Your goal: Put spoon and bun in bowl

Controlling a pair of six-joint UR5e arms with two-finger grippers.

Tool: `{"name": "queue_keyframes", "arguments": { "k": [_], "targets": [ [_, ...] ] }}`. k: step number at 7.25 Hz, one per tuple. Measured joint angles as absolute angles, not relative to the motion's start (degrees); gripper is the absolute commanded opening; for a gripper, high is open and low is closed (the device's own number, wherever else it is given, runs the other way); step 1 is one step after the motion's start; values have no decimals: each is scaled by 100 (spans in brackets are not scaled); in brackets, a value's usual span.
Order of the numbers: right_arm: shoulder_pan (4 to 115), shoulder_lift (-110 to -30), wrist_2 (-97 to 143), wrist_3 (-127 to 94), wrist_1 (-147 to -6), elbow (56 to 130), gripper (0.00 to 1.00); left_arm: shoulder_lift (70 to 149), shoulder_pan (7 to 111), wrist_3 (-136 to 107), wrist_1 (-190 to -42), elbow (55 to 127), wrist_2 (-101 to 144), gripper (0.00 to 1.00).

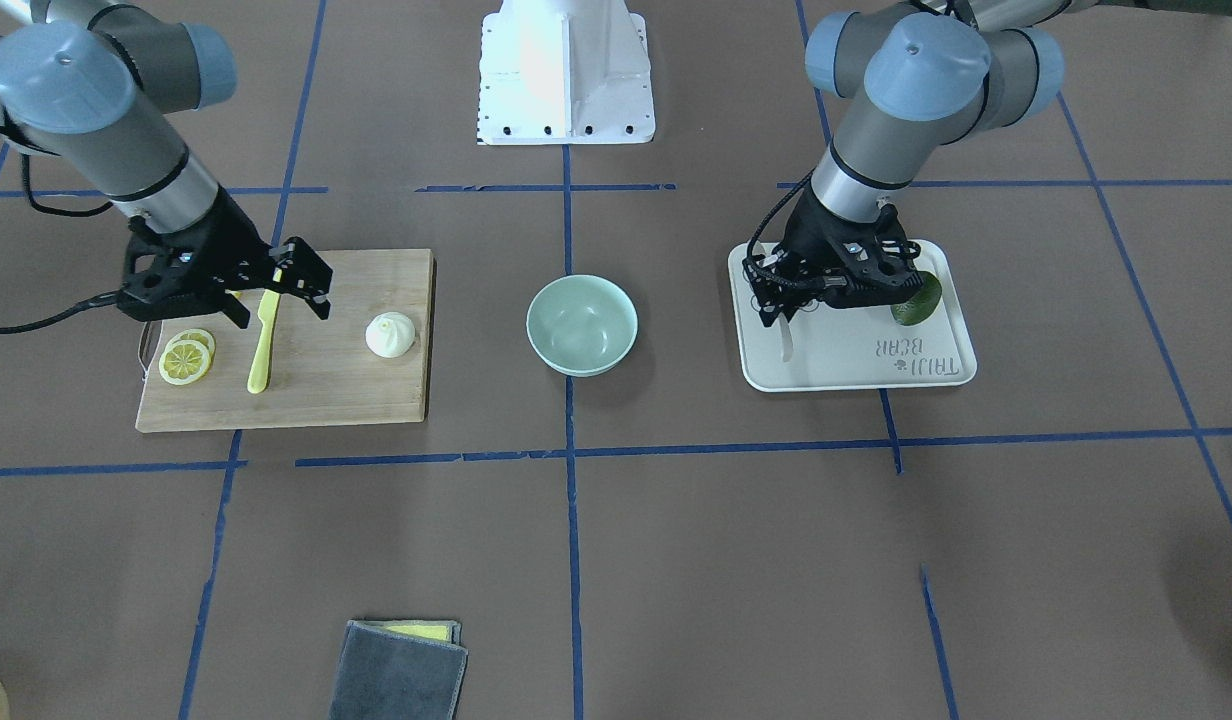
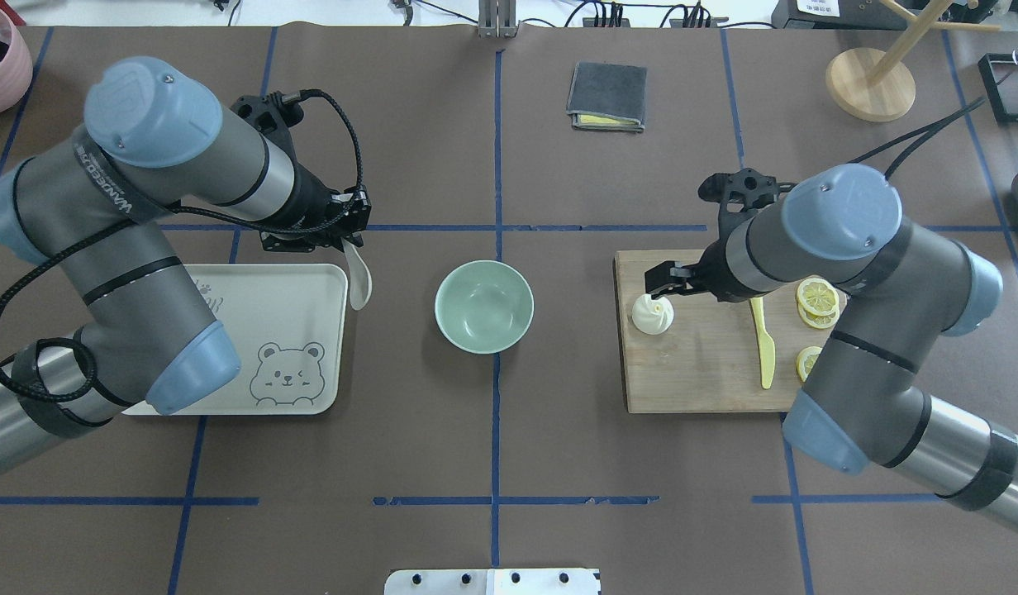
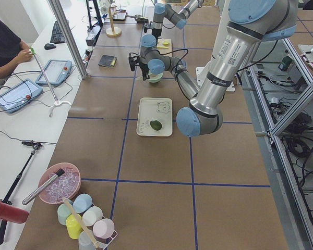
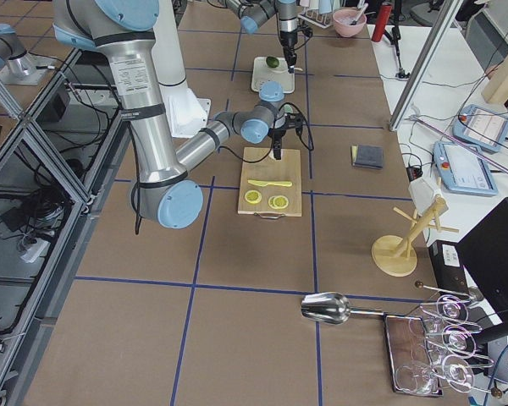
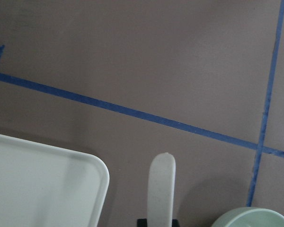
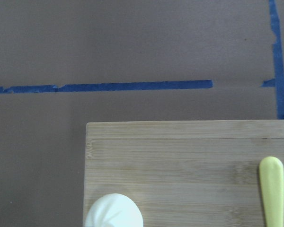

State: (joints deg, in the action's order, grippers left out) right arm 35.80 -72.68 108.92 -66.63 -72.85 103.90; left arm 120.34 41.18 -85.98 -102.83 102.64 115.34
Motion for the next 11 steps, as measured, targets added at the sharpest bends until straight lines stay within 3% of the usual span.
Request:
{"name": "queue_keyframes", "arguments": {
  "k": [1, 2, 3, 4, 5, 6, 11],
  "targets": [
    [3379, -7222, 10713, -6723, -7281, 10282, 99, 12087, 4070, -8849, -10416, 10207, 11527, 0],
    [3267, -7198, 10632, -6752, -7280, 10207, 91, 12122, 4040, -8983, -10475, 10176, 11522, 0],
    [3202, -7178, 10604, -6760, -7283, 10164, 73, 12172, 3984, -9093, -10499, 10135, 11515, 0],
    [3163, -7133, 10598, -6760, -7291, 10135, 35, 12238, 3907, -9178, -10507, 10085, 11509, 0],
    [3149, -7086, 10602, -6757, -7303, 10126, 4, 12282, 3854, -9216, -10510, 10051, 11506, 0],
    [3149, -7058, 10613, -6751, -7309, 10126, 0, 12306, 3796, -9274, -10543, 10001, 11462, 0],
    [3260, -7006, 10664, -6727, -7313, 10208, 0, 12926, 3330, -10319, -11249, 9146, 11005, 0]
  ]
}}
